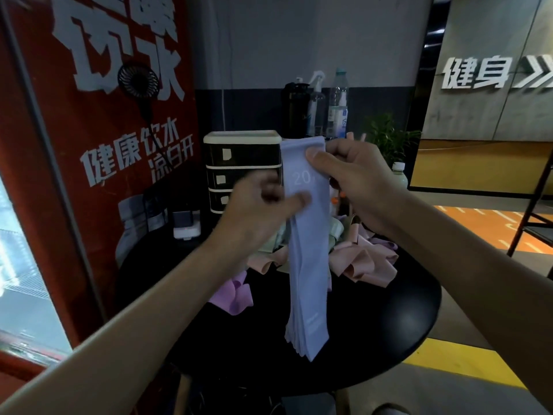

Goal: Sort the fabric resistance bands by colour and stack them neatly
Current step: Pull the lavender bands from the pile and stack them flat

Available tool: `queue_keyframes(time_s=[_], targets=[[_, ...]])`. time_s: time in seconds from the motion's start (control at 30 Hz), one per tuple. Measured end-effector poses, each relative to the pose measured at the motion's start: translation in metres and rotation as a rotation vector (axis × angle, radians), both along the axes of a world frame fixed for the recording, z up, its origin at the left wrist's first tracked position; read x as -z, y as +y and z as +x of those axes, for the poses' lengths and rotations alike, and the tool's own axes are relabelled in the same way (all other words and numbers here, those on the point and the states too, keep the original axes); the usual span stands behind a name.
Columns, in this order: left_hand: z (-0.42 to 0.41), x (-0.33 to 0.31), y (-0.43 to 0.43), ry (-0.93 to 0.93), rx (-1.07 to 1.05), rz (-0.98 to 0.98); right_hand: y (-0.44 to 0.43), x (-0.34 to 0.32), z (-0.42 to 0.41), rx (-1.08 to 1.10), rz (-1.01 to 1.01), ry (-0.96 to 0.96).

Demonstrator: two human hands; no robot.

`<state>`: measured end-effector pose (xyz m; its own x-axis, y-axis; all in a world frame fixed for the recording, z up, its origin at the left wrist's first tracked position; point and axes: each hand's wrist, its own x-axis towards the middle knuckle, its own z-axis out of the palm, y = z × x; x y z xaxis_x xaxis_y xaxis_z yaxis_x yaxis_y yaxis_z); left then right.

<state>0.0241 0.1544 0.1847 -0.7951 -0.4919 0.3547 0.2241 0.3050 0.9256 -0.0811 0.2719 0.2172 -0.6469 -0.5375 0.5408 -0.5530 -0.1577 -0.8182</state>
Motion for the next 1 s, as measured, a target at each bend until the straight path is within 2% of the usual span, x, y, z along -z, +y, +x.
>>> queue_keyframes(time_s=[0.1, 0.33, 0.53, 0.73, 0.87, 1.0], targets=[[0.006, 0.033, 0.009, -0.124, 0.012, 0.081, -0.007, -0.002, 0.000, 0.032, -0.009, 0.010], [0.000, 0.051, 0.015, -0.048, 0.103, 0.337, -0.022, 0.001, -0.002, 0.027, -0.028, -0.013], [-0.017, 0.058, 0.001, -0.064, 0.048, 0.166, -0.028, 0.000, -0.005, 0.015, -0.041, -0.024], [-0.036, 0.043, -0.020, -0.002, -0.002, 0.028, -0.026, -0.017, -0.004, 0.021, -0.065, -0.016], [-0.021, 0.056, -0.016, 0.034, 0.058, 0.052, -0.012, -0.007, 0.003, 0.001, -0.044, -0.013], [0.017, 0.110, 0.005, -0.082, 0.186, 0.131, 0.016, 0.049, 0.014, -0.040, 0.040, -0.173]])
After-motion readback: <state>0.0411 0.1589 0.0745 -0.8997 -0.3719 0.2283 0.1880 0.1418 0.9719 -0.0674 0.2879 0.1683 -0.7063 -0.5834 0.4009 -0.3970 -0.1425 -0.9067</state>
